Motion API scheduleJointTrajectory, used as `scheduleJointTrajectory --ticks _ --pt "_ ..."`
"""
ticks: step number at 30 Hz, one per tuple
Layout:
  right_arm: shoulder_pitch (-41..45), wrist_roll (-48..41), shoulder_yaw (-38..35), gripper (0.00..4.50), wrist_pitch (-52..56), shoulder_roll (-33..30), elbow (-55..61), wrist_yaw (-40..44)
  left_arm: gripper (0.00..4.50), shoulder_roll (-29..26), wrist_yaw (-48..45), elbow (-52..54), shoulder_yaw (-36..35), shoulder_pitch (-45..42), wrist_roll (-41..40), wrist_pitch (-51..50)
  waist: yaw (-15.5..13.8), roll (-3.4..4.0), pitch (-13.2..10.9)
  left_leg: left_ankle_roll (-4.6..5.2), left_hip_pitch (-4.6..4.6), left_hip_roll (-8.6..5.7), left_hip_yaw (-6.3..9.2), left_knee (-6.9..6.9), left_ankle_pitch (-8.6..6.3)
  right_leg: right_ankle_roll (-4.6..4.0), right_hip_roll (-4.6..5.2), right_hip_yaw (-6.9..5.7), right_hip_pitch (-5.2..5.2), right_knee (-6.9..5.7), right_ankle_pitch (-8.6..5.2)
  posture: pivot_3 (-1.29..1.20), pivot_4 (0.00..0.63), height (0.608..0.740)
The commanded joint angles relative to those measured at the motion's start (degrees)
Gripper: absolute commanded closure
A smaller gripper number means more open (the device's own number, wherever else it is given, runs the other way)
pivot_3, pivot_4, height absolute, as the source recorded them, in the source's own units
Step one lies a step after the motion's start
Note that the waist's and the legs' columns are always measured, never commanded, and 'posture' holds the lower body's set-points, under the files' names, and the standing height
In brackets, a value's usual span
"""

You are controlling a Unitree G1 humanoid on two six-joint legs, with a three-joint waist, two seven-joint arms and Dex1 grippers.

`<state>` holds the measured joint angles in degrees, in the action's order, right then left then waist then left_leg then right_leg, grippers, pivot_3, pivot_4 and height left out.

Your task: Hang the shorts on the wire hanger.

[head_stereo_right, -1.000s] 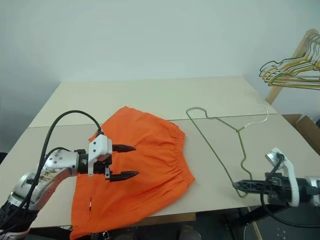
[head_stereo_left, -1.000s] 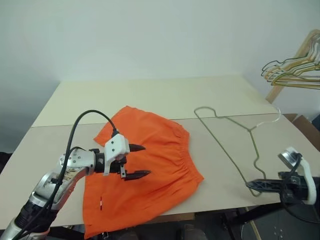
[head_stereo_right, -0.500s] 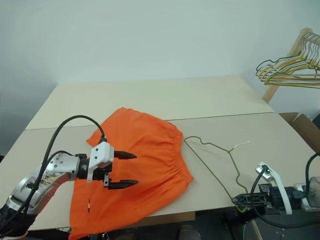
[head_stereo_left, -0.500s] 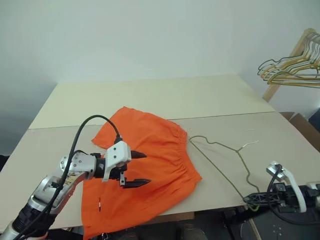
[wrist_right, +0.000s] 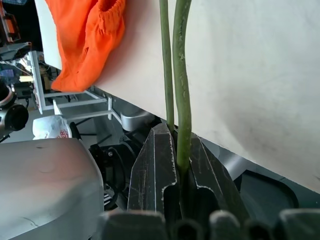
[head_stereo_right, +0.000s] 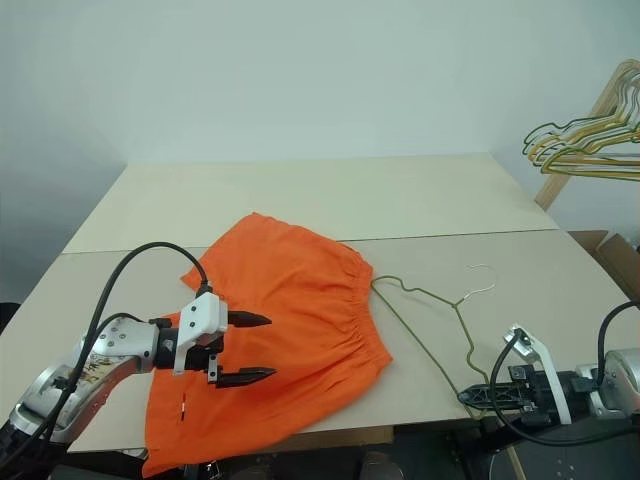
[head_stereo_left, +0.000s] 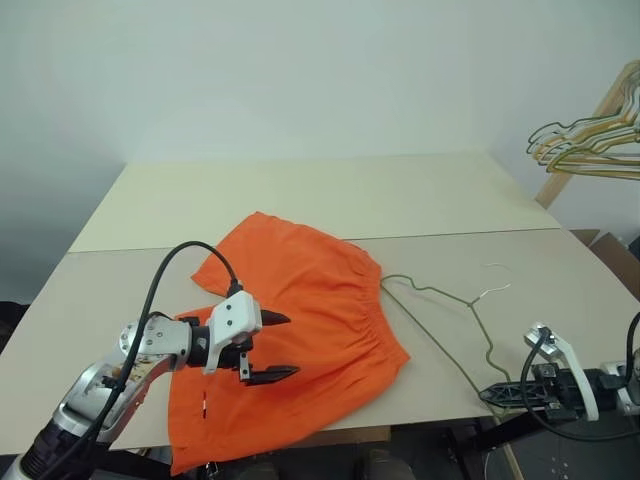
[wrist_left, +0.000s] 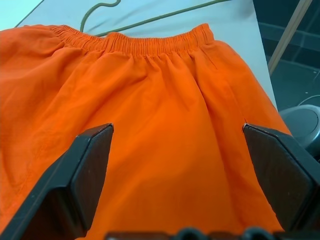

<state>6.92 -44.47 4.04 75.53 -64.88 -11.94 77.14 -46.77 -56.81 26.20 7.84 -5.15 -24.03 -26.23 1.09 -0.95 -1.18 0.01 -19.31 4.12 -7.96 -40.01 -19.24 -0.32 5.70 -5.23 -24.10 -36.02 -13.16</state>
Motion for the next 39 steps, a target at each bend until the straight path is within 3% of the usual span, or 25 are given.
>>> scheduleJointTrajectory --ticks 1,10,23,32,39 --pt "1.19 -0.16 0.02 4.5 -0.15 -0.09 2.1 0.85 0.02 -0.22 0.02 1.43 -1.58 -0.67 0.18 0.83 -0.08 0.01 0.0 0.0 0.0 0.0 0.0 0.0 0.0 0.0 0.0 0.0 0.0 0.0 0.0 -0.02 0.0 0.74" --pt "2.75 -0.86 1.27 4.5 -0.25 1.16 2.5 4.34 0.02 0.4 0.83 1.56 -1.5 -0.11 1.07 0.97 -0.31 0.01 0.01 -0.01 0.0 -0.01 0.01 -0.01 0.01 0.01 0.0 -0.01 0.0 0.0 0.0 0.0 0.0 0.74" --pt "15.79 4.55 11.29 4.5 -1.17 7.73 -6.16 6.61 0.02 1.54 2.56 2.39 -0.75 1.41 4.34 1.37 -0.6 0.01 0.06 -0.06 0.0 -0.01 0.0 -0.08 0.03 0.0 0.0 -0.06 -0.01 -0.01 0.01 0.04 0.0 0.74" --pt "26.7 12.42 18.43 4.5 -6.72 15.4 -19.54 11.26 0.02 2.17 4.09 3.93 -0.54 2.05 4.95 0.48 -0.87 0.03 0.09 -0.08 -0.02 -0.01 0.0 -0.13 0.05 0.0 0.0 -0.07 -0.03 -0.06 0.01 0.08 0.0 0.74" --pt "34.45 18.62 16.45 4.5 -12.58 22.96 -36.43 10.56 0.02 2.06 5.35 5.6 -1.05 4.06 5.1 0.07 -1.27 -0.24 0.3 -0.14 0.01 0.0 -0.03 -0.19 0.08 -0.01 -0.01 -0.09 0.03 -0.12 0.02 0.11 0.0 0.74"
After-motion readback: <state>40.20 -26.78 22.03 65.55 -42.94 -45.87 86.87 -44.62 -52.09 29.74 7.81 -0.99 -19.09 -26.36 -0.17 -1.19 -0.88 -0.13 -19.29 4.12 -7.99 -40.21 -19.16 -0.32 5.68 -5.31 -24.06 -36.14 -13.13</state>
